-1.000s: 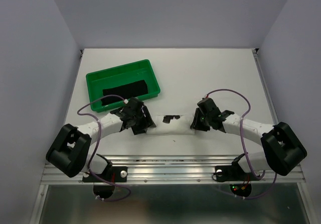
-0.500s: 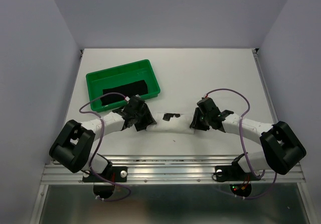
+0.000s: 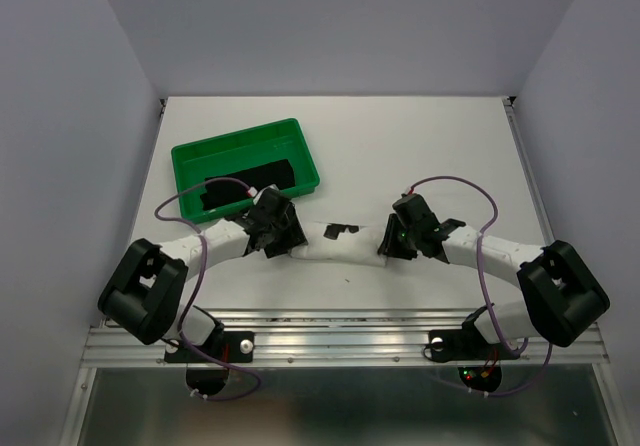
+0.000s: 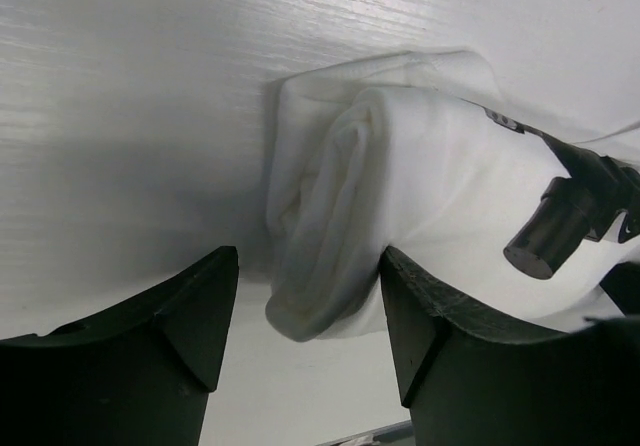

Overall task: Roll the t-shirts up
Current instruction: Pick up the T-shirt from the center of the board, then place the T-shirt in the bin.

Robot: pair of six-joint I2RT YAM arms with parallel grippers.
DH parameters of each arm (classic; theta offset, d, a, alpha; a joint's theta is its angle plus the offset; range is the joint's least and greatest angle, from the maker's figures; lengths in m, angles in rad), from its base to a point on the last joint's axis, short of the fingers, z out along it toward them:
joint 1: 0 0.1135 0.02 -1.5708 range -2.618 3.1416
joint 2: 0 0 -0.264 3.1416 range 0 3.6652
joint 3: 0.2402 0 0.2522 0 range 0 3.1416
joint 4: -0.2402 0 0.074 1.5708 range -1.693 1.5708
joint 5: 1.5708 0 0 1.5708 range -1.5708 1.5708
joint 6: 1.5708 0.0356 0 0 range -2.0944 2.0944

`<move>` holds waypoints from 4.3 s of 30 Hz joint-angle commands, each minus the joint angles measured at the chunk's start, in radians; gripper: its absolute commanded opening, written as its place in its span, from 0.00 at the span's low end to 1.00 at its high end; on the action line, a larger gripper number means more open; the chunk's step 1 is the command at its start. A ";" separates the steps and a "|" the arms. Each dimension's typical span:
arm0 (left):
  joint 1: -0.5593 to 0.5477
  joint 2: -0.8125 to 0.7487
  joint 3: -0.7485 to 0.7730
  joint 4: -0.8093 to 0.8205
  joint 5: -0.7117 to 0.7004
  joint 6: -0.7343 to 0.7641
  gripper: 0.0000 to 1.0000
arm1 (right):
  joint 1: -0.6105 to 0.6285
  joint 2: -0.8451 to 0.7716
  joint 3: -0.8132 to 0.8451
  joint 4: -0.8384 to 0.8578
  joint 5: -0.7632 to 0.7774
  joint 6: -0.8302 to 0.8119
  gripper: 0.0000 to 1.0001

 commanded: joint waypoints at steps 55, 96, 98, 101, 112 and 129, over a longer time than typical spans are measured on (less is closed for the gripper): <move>-0.003 0.130 0.142 -0.019 0.033 0.211 0.00 | -0.089 0.079 -0.080 0.208 -0.163 0.082 0.52; 0.572 0.081 0.839 -0.341 -0.047 0.446 0.00 | -0.032 0.763 1.406 -0.152 -0.209 -0.228 0.01; 0.612 0.107 0.831 -0.315 0.002 0.447 0.00 | -0.032 0.823 1.518 -0.142 -0.225 -0.229 0.01; 0.667 0.131 0.826 -0.281 0.022 0.448 0.00 | -0.022 0.920 1.625 -0.123 -0.230 -0.246 0.01; 0.749 0.302 0.866 -0.223 -0.001 0.423 0.00 | 0.009 1.138 1.748 0.055 -0.270 -0.223 0.01; 0.752 0.481 0.828 -0.103 -0.094 0.354 0.00 | 0.009 1.374 1.882 0.230 -0.252 -0.188 0.01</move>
